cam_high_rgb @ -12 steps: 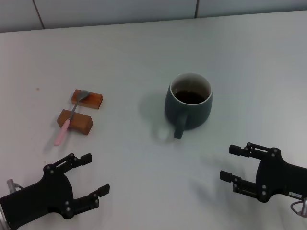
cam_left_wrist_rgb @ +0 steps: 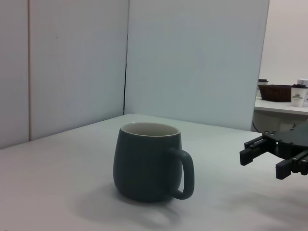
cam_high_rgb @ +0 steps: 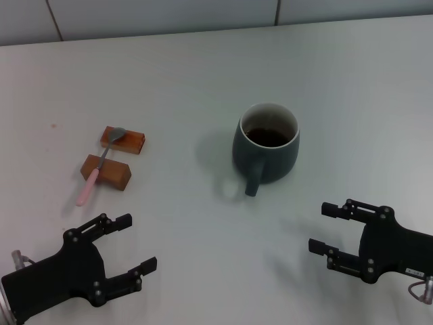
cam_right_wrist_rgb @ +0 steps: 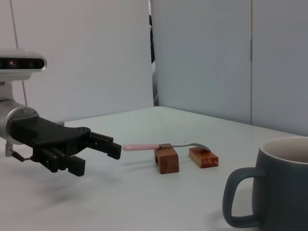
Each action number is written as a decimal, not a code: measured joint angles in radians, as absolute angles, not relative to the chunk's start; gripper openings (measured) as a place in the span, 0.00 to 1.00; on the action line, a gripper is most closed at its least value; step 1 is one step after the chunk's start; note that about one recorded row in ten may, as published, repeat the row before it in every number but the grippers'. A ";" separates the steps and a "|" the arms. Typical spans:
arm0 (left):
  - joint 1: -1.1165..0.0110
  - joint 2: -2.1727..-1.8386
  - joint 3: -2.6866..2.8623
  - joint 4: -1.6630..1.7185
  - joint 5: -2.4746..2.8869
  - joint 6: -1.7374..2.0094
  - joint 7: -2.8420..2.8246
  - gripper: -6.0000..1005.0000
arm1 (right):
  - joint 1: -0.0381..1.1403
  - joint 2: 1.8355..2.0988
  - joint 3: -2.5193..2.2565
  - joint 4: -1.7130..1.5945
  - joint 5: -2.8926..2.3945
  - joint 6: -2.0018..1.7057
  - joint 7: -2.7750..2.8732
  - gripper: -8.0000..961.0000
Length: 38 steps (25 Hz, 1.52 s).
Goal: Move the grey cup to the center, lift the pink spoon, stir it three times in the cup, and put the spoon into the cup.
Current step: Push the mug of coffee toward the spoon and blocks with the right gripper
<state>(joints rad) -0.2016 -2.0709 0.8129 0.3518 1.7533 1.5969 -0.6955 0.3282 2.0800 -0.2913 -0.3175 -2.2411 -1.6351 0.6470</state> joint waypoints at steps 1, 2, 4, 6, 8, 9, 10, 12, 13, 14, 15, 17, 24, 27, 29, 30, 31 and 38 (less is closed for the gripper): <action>-0.202 -2.071 0.813 0.352 1.753 1.597 -0.696 0.83 | 0.328 2.080 -0.292 -0.317 -2.241 -1.635 0.647 0.67; -0.202 -2.071 0.813 0.352 1.753 1.597 -0.696 0.83 | 0.328 2.080 -0.292 -0.317 -2.241 -1.635 0.647 0.67; -0.202 -2.071 0.813 0.352 1.753 1.597 -0.696 0.83 | 0.328 2.080 -0.292 -0.315 -2.241 -1.635 0.647 0.67; -0.202 -2.071 0.813 0.351 1.753 1.599 -0.697 0.83 | 0.328 2.080 -0.292 -0.313 -2.241 -1.637 0.647 0.67; -0.202 -2.071 0.812 0.351 1.753 1.604 -0.698 0.83 | 0.320 2.080 -0.284 -0.303 -2.234 -1.649 0.638 0.67; -0.202 -2.071 0.812 0.351 1.753 1.604 -0.698 0.83 | 0.320 2.080 -0.284 -0.303 -2.234 -1.649 0.638 0.66; -0.202 -2.071 0.812 0.351 1.753 1.604 -0.698 0.83 | 0.315 2.078 -0.278 -0.290 -2.221 -1.652 0.635 0.66; -0.202 -2.071 0.812 0.351 1.752 1.606 -0.698 0.83 | 0.314 2.077 -0.275 -0.283 -2.216 -1.653 0.633 0.66; -0.203 -2.071 0.811 0.351 1.744 1.619 -0.698 0.83 | 0.312 2.077 -0.274 -0.281 -2.213 -1.653 0.631 0.62; -0.203 -2.071 0.811 0.351 1.744 1.619 -0.698 0.83 | 0.312 2.077 -0.274 -0.281 -2.213 -1.653 0.631 0.58; -0.202 -2.071 0.811 0.351 1.743 1.621 -0.698 0.83 | 0.310 2.077 -0.274 -0.281 -2.211 -1.654 0.630 0.54; -0.203 -2.071 0.811 0.348 1.743 1.622 -0.697 0.83 | 0.309 2.078 -0.273 -0.281 -2.206 -1.654 0.630 0.46; -0.203 -2.071 0.811 0.341 1.742 1.622 -0.695 0.83 | 0.309 2.080 -0.273 -0.276 -2.201 -1.652 0.629 0.30; -0.203 -2.071 0.811 0.340 1.742 1.622 -0.695 0.83 | 0.311 2.080 -0.273 -0.271 -2.198 -1.649 0.623 0.23; -0.203 -2.071 0.811 0.341 1.742 1.622 -0.695 0.83 | 0.309 2.080 -0.273 -0.264 -2.177 -1.649 0.604 0.16; -0.203 -2.071 0.812 0.340 1.742 1.622 -0.695 0.83 | 0.301 2.080 -0.270 -0.242 -2.120 -1.648 0.560 0.13; -0.203 -2.071 0.811 0.340 1.742 1.623 -0.695 0.83 | 0.301 2.080 -0.270 -0.242 -2.120 -1.648 0.560 0.09; -0.202 -2.071 0.811 0.338 1.736 1.623 -0.695 0.83 | 0.293 2.083 -0.107 -0.013 -1.697 -1.573 0.117 0.01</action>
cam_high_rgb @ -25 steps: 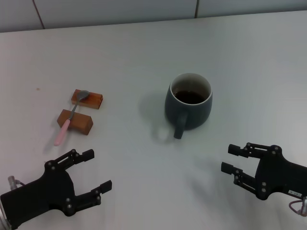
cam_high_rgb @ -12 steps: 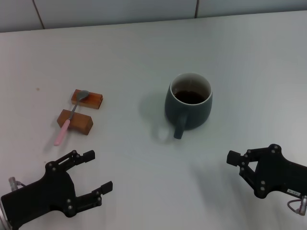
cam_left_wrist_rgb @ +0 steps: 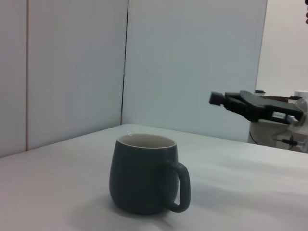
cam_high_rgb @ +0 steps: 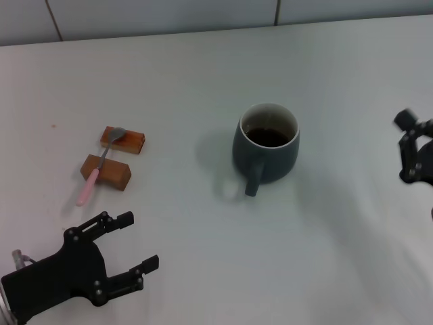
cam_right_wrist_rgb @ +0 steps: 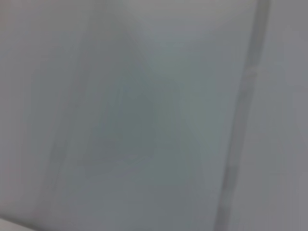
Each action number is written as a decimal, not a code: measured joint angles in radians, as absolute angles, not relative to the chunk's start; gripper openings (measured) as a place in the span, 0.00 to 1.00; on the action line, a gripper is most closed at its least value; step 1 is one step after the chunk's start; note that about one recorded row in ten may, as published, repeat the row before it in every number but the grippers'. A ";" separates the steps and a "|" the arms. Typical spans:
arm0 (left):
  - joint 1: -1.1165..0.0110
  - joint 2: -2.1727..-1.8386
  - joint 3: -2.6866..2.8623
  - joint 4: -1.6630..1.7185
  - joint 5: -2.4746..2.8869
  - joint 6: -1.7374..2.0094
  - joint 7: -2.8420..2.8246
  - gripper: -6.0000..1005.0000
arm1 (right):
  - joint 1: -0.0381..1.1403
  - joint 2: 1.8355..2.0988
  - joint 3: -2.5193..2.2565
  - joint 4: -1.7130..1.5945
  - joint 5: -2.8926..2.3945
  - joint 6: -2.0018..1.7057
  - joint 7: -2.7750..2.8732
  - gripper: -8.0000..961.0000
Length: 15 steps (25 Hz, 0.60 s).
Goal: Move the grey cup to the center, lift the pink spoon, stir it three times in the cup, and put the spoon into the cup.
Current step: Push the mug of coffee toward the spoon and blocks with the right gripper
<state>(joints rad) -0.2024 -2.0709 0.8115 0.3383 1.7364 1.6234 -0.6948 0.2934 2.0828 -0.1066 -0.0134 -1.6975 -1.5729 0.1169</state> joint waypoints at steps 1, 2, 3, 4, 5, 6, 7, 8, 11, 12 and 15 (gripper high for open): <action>-0.202 -2.071 0.811 0.338 1.736 1.623 -0.695 0.83 | 0.293 2.083 -0.107 -0.013 -1.697 -1.573 0.117 0.01; -0.202 -2.071 0.811 0.338 1.734 1.624 -0.695 0.83 | 0.310 2.083 -0.097 -0.004 -1.677 -1.541 0.096 0.01; -0.202 -2.071 0.812 0.338 1.730 1.626 -0.695 0.83 | 0.330 2.083 -0.092 -0.001 -1.661 -1.502 0.083 0.01; -0.201 -2.071 0.811 0.337 1.726 1.627 -0.695 0.83 | 0.353 2.083 -0.094 -0.002 -1.658 -1.458 0.079 0.01; -0.197 -2.071 0.811 0.337 1.713 1.631 -0.694 0.83 | 0.398 2.080 -0.107 -0.010 -1.662 -1.387 0.077 0.01; -0.197 -2.071 0.811 0.337 1.713 1.631 -0.694 0.83 | 0.398 2.080 -0.107 -0.010 -1.662 -1.387 0.077 0.01; -0.194 -2.071 0.811 0.336 1.706 1.632 -0.690 0.83 | 0.420 2.080 -0.121 -0.016 -1.669 -1.350 0.077 0.01; -0.194 -2.071 0.811 0.336 1.706 1.632 -0.690 0.83 | 0.442 2.079 -0.136 -0.021 -1.677 -1.320 0.077 0.01; -0.194 -2.071 0.811 0.328 1.695 1.632 -0.685 0.83 | 0.495 2.079 -0.202 -0.031 -1.688 -1.235 0.076 0.01; -0.195 -2.071 0.811 0.324 1.688 1.632 -0.685 0.83 | 0.511 2.079 -0.230 -0.033 -1.688 -1.206 0.076 0.01; -0.195 -2.071 0.811 0.324 1.672 1.632 -0.684 0.83 | 0.561 2.083 -0.323 -0.030 -1.688 -1.125 0.074 0.01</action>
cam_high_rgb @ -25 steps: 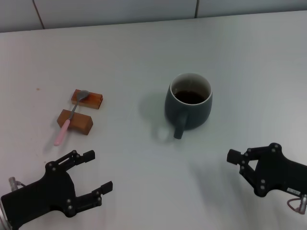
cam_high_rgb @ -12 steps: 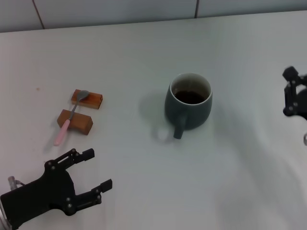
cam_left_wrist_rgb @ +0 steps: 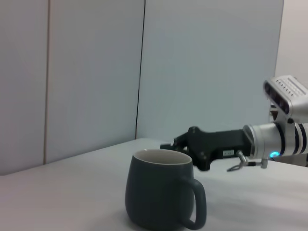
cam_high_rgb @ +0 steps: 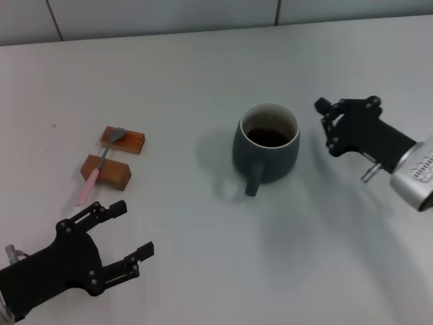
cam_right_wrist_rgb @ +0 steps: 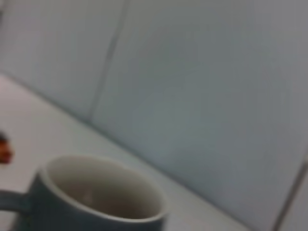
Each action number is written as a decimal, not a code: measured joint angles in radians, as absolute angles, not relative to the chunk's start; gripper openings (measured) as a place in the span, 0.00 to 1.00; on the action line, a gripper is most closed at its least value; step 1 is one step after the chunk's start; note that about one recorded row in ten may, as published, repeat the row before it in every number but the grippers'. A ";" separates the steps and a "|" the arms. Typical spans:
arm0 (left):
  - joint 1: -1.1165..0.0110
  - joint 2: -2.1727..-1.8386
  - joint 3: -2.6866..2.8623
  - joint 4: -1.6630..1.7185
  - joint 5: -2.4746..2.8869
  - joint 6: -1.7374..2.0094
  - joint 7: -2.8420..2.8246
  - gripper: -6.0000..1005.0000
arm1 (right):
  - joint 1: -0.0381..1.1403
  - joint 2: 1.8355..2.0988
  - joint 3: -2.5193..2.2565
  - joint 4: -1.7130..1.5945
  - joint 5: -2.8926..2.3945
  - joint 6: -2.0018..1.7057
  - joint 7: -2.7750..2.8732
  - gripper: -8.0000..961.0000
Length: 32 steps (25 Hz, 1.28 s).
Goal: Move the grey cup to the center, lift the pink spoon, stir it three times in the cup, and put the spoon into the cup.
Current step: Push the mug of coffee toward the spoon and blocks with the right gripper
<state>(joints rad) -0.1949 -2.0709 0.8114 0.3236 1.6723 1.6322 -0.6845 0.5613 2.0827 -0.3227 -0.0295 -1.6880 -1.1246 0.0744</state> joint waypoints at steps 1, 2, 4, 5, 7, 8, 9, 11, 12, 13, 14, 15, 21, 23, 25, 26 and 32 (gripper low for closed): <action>-0.195 -2.071 0.811 0.324 1.672 1.632 -0.684 0.83 | 0.561 2.083 -0.323 -0.030 -1.688 -1.125 0.074 0.01; -0.195 -2.071 0.811 0.324 1.670 1.632 -0.684 0.83 | 0.570 2.084 -0.338 -0.027 -1.688 -1.113 0.074 0.01; -0.196 -2.071 0.811 0.324 1.664 1.633 -0.684 0.83 | 0.584 2.085 -0.358 -0.022 -1.688 -1.096 0.073 0.01; -0.199 -2.071 0.811 0.324 1.659 1.633 -0.684 0.83 | 0.598 2.086 -0.374 -0.009 -1.688 -1.080 0.072 0.01; -0.200 -2.071 0.811 0.324 1.657 1.634 -0.684 0.83 | 0.611 2.086 -0.386 0.007 -1.687 -1.068 0.063 0.01; -0.201 -2.071 0.811 0.324 1.656 1.634 -0.684 0.83 | 0.611 2.086 -0.386 0.007 -1.687 -1.068 0.063 0.01; -0.201 -2.071 0.811 0.324 1.655 1.635 -0.684 0.83 | 0.617 2.087 -0.390 0.017 -1.687 -1.062 0.057 0.01; -0.202 -2.071 0.811 0.324 1.654 1.637 -0.684 0.83 | 0.629 2.087 -0.391 0.040 -1.687 -1.055 0.043 0.01; -0.202 -2.071 0.811 0.324 1.654 1.638 -0.684 0.83 | 0.633 2.087 -0.391 0.047 -1.687 -1.054 0.038 0.01; -0.202 -2.071 0.811 0.324 1.653 1.639 -0.684 0.83 | 0.639 2.088 -0.392 0.059 -1.687 -1.054 0.032 0.01; -0.202 -2.071 0.811 0.324 1.653 1.641 -0.684 0.83 | 0.645 2.088 -0.392 0.069 -1.687 -1.053 0.028 0.01; -0.202 -2.071 0.811 0.324 1.652 1.643 -0.684 0.83 | 0.656 2.088 -0.392 0.087 -1.695 -1.052 0.024 0.01; -0.201 -2.071 0.811 0.324 1.652 1.648 -0.684 0.83 | 0.683 2.088 -0.393 0.125 -1.728 -1.051 0.023 0.03; -0.199 -2.071 0.811 0.324 1.652 1.651 -0.684 0.83 | 0.695 2.088 -0.393 0.143 -1.734 -1.051 0.023 0.03; -0.196 -2.071 0.811 0.324 1.651 1.653 -0.684 0.83 | 0.698 2.088 -0.393 0.150 -1.738 -1.051 0.023 0.04; -0.196 -2.071 0.811 0.324 1.651 1.653 -0.684 0.83 | 0.699 2.088 -0.393 0.152 -1.740 -1.052 0.023 0.04; -0.193 -2.071 0.811 0.324 1.650 1.660 -0.684 0.83 | 0.642 2.086 -0.326 0.142 -1.734 -1.120 0.031 0.06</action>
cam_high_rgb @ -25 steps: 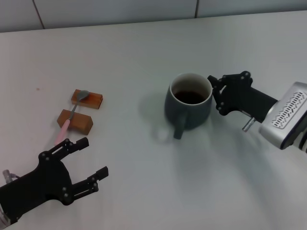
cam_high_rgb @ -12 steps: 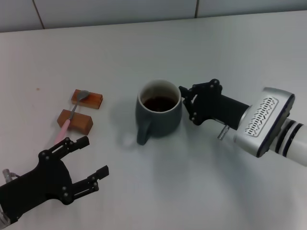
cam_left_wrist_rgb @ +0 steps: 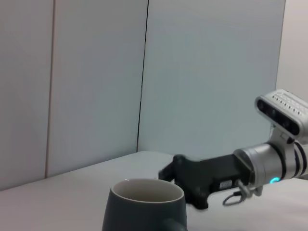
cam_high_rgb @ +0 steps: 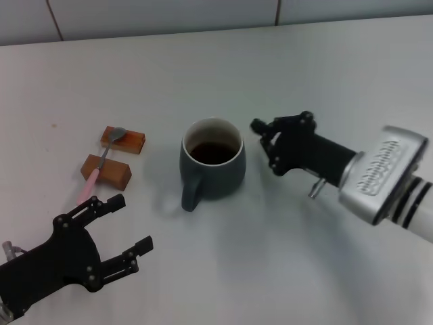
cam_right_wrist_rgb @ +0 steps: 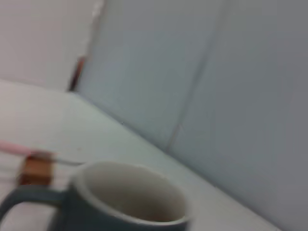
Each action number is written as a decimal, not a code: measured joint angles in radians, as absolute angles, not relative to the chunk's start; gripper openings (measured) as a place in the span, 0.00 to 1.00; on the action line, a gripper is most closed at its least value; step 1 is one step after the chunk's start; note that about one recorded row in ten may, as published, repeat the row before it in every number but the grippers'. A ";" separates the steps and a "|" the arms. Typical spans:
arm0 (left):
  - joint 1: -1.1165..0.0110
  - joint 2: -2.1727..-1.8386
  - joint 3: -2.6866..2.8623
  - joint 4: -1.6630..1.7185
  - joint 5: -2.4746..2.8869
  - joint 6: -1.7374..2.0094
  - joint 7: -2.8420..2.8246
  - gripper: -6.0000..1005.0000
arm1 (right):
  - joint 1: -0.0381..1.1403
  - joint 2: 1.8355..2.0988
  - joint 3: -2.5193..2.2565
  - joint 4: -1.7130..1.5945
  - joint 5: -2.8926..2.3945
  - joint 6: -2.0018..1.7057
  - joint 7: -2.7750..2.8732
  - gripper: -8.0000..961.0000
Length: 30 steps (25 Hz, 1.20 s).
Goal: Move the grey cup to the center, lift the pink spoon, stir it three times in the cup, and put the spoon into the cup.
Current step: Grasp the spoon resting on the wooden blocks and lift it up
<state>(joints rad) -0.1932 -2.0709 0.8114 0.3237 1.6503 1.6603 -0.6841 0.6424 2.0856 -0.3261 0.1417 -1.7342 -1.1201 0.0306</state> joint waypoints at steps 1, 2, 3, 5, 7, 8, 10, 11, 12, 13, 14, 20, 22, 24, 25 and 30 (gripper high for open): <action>-0.193 -2.071 0.811 0.321 1.650 1.662 -0.684 0.83 | 0.618 2.084 -0.287 0.134 -1.733 -1.156 0.037 0.06; -0.193 -2.071 0.811 0.321 1.650 1.662 -0.684 0.83 | 0.590 2.083 -0.242 0.123 -1.732 -1.200 0.054 0.07; -0.194 -2.071 0.811 0.315 1.650 1.663 -0.684 0.83 | 0.559 2.081 -0.192 0.106 -1.732 -1.248 0.082 0.07; -0.196 -2.071 0.811 0.312 1.650 1.663 -0.684 0.83 | 0.502 2.080 -0.118 0.059 -1.732 -1.345 0.177 0.07; -0.197 -2.071 0.811 0.309 1.650 1.663 -0.684 0.83 | 0.474 2.080 -0.101 0.030 -1.732 -1.396 0.252 0.08; -0.198 -2.071 0.811 0.306 1.650 1.663 -0.684 0.83 | 0.427 2.078 -0.092 -0.039 -1.742 -1.503 0.416 0.08; -0.199 -2.071 0.811 0.304 1.650 1.663 -0.684 0.83 | 0.407 2.077 -0.102 -0.071 -1.754 -1.547 0.479 0.09; -0.200 -2.071 0.811 0.302 1.650 1.663 -0.684 0.83 | 0.387 2.076 -0.116 -0.106 -1.772 -1.594 0.537 0.09; -0.201 -2.071 0.811 0.300 1.650 1.664 -0.684 0.83 | 0.368 2.076 -0.134 -0.137 -1.795 -1.641 0.581 0.09; -0.201 -2.071 0.811 0.300 1.651 1.664 -0.684 0.83 | 0.336 2.075 -0.185 -0.198 -1.850 -1.717 0.624 0.10; -0.201 -2.071 0.811 0.300 1.651 1.664 -0.684 0.83 | 0.336 2.075 -0.185 -0.198 -1.850 -1.717 0.624 0.10; -0.202 -2.072 0.811 0.299 1.651 1.665 -0.684 0.83 | 0.282 2.073 -0.285 -0.326 -2.055 -1.779 0.675 0.12; -0.202 -2.072 0.811 0.299 1.651 1.665 -0.684 0.83 | 0.278 2.074 -0.285 -0.352 -2.131 -1.765 0.691 0.12; -0.204 -2.072 0.811 0.291 1.651 1.670 -0.677 0.83 | 0.273 2.074 -0.282 -0.363 -2.176 -1.746 0.699 0.13; -0.204 -2.072 0.811 0.287 1.651 1.670 -0.674 0.83 | 0.270 2.075 -0.281 -0.367 -2.189 -1.737 0.699 0.13; -0.204 -2.072 0.811 0.267 1.651 1.665 -0.643 0.83 | 0.262 2.076 -0.286 -0.375 -2.218 -1.698 0.694 0.14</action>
<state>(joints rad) -0.2044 -2.0724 0.8115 0.2670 1.6505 1.6646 -0.6428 0.2620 2.0759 -0.2862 -0.3755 -2.2184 -1.6981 0.6942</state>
